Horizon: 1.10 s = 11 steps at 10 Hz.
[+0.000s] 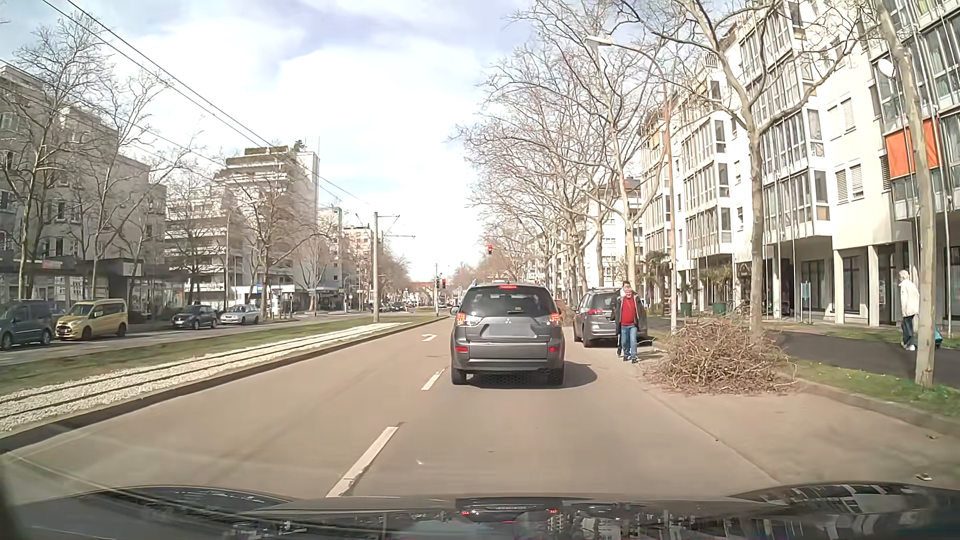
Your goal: Follow the waypoints while adhering to traffic rules and regulations
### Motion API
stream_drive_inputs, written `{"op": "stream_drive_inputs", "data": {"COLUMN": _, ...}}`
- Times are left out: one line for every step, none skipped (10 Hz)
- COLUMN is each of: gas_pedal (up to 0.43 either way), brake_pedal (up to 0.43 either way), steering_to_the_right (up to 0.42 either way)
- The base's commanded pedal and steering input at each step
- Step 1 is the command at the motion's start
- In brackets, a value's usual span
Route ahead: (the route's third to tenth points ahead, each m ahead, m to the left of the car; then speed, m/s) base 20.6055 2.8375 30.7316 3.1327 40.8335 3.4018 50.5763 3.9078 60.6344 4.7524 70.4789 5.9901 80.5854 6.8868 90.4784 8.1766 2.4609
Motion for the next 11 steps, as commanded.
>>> {"op": "stream_drive_inputs", "data": {"gas_pedal": 0.039, "brake_pedal": 0.0, "steering_to_the_right": -0.001}}
{"op": "stream_drive_inputs", "data": {"gas_pedal": 0.039, "brake_pedal": 0.0, "steering_to_the_right": 0.0}}
{"op": "stream_drive_inputs", "data": {"gas_pedal": 0.028, "brake_pedal": 0.0, "steering_to_the_right": 0.005}}
{"op": "stream_drive_inputs", "data": {"gas_pedal": 0.02, "brake_pedal": 0.0, "steering_to_the_right": 0.006}}
{"op": "stream_drive_inputs", "data": {"gas_pedal": 0.0, "brake_pedal": 0.0, "steering_to_the_right": 0.004}}
{"op": "stream_drive_inputs", "data": {"gas_pedal": 0.0, "brake_pedal": 0.0, "steering_to_the_right": 0.001}}
{"op": "stream_drive_inputs", "data": {"gas_pedal": 0.0, "brake_pedal": 0.0, "steering_to_the_right": 0.001}}
{"op": "stream_drive_inputs", "data": {"gas_pedal": 0.0, "brake_pedal": 0.0, "steering_to_the_right": 0.001}}
{"op": "stream_drive_inputs", "data": {"gas_pedal": 0.0, "brake_pedal": 0.0, "steering_to_the_right": 0.001}}
{"op": "stream_drive_inputs", "data": {"gas_pedal": 0.0, "brake_pedal": 0.0, "steering_to_the_right": 0.001}}
{"op": "stream_drive_inputs", "data": {"gas_pedal": 0.0, "brake_pedal": 0.012, "steering_to_the_right": 0.001}}
